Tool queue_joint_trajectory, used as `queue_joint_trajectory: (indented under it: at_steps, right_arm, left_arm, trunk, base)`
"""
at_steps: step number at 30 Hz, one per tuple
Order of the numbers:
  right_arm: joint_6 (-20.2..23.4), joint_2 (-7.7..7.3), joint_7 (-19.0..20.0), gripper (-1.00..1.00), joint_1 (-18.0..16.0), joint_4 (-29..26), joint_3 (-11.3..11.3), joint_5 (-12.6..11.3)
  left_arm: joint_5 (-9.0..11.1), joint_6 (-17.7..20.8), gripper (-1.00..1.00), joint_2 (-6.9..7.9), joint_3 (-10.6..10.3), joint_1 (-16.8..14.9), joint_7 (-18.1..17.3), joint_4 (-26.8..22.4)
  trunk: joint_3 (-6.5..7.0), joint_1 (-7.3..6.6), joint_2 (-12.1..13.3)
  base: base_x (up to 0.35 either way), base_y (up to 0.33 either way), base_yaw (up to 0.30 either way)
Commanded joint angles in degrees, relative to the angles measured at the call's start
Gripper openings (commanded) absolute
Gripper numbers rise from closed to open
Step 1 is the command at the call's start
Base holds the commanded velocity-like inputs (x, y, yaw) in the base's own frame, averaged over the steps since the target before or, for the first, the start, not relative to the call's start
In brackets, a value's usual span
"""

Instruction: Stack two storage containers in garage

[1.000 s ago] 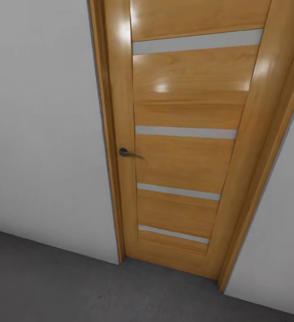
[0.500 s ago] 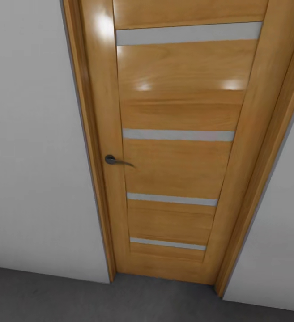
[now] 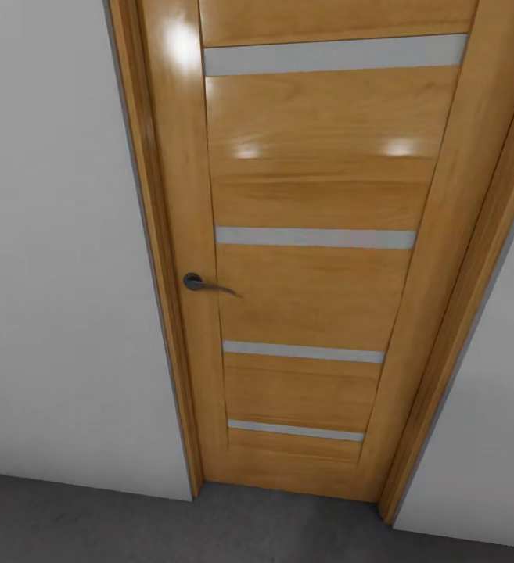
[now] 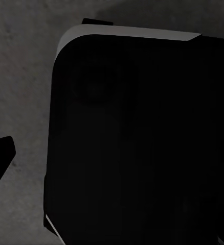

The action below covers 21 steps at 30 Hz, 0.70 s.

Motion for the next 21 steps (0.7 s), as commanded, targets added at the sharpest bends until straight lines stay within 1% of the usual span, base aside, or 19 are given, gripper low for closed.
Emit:
queue_joint_trajectory:
  at_steps: [1,9,17,21]
  right_arm:
    - [-0.19,-0.02,-0.01,1.0,-0.01,0.02,0.24,0.19]
    - [-0.23,0.14,-0.01,1.0,-0.01,0.02,0.23,0.42]
    - [-0.26,0.22,-0.02,1.0,-0.01,0.02,0.27,0.22]
    - [-0.29,0.16,-0.07,1.0,-0.01,0.02,0.27,0.13]
  left_arm:
    - [0.38,-0.14,1.0,-0.02,0.29,-0.01,0.05,0.0]
    - [0.38,-0.14,1.0,-0.02,0.22,-0.01,0.05,0.0]
    - [0.38,-0.14,1.0,-0.02,0.21,-0.01,0.05,0.0]
    - [0.38,-0.14,1.0,-0.02,0.15,-0.01,0.05,0.0]
  trunk:
    - [-0.04,0.0,-0.02]
    - [-0.04,0.0,-0.02]
    - [-0.04,0.0,-0.02]
    - [-0.04,0.0,-0.02]
  base:
    - [0.001,0.001,0.0]
    - [0.0,0.0,-0.013]
    - [0.0,0.0,-0.193]
    - [0.0,0.0,-0.07]
